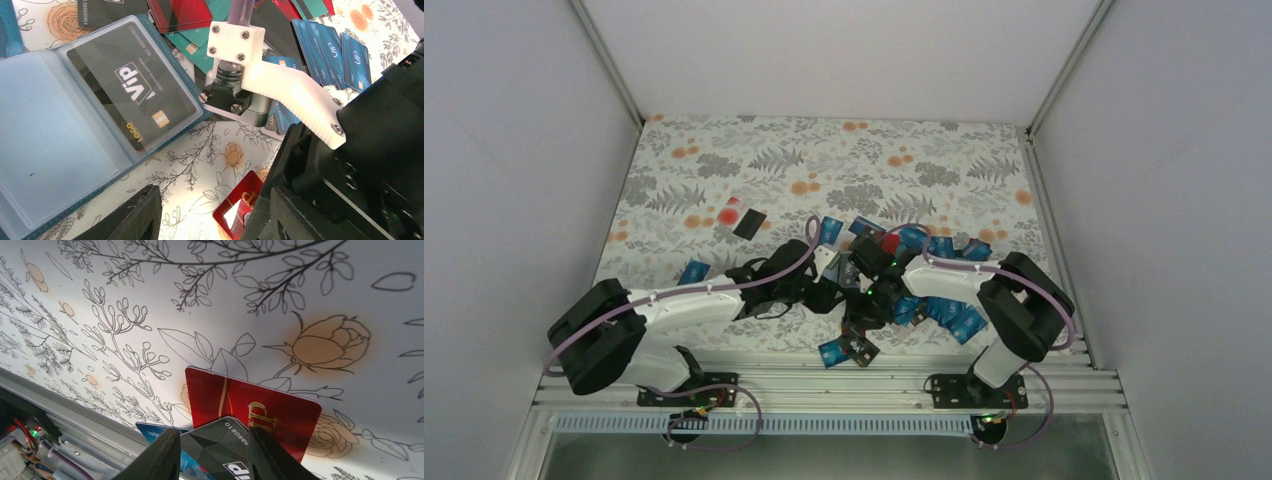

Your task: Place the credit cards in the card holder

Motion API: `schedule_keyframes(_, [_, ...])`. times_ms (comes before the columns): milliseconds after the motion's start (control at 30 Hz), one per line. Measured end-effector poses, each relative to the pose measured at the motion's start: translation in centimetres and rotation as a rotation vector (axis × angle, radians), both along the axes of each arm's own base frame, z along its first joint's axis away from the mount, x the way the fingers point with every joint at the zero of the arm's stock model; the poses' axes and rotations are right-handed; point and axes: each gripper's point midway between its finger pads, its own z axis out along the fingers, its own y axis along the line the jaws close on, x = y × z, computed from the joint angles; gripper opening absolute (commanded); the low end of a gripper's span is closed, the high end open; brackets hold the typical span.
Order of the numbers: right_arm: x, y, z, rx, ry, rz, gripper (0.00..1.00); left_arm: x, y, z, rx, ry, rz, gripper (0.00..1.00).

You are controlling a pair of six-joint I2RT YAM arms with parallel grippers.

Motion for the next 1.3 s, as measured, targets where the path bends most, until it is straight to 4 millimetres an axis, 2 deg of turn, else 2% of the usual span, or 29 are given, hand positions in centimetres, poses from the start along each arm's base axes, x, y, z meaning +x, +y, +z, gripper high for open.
schedule_keyframes(200, [0.5,0.2,0.0,-0.036,-0.022,0.004,0.37,-0.3,0.7,0.3,0.012,-0.01,0.004,0.54])
schedule_keyframes(400, [1.0,0.2,0.0,-0.066,-0.039,0.008,0.37,-1.6,1.7,1.3,0.001,-0.032,-0.021,0.54])
schedule_keyframes(567, [2.2,-0.3,0.1,-0.102,-0.12,0.031,0.37,-4.8,2.7,1.5,-0.04,0.023,-0.066,0.54])
schedule_keyframes(767, [2.6,-0.5,2.0,-0.064,-0.21,0.093,0.37,-9.7,4.1,-0.3,-0.067,0.211,-0.084,0.56])
schedule_keyframes(900, [1.5,-0.3,3.4,0.042,-0.245,0.137,0.37,-11.4,4.6,-0.5,-0.114,0.327,-0.038,0.61])
schedule_keyframes(1100, [-1.2,-1.8,1.8,0.085,-0.209,0.191,0.36,-12.9,4.9,-1.3,-0.155,0.511,0.041,0.61])
schedule_keyframes(1300, [-2.0,-1.7,1.1,0.122,-0.207,0.212,0.36,-13.7,4.8,-3.2,-0.119,0.645,0.106,0.62])
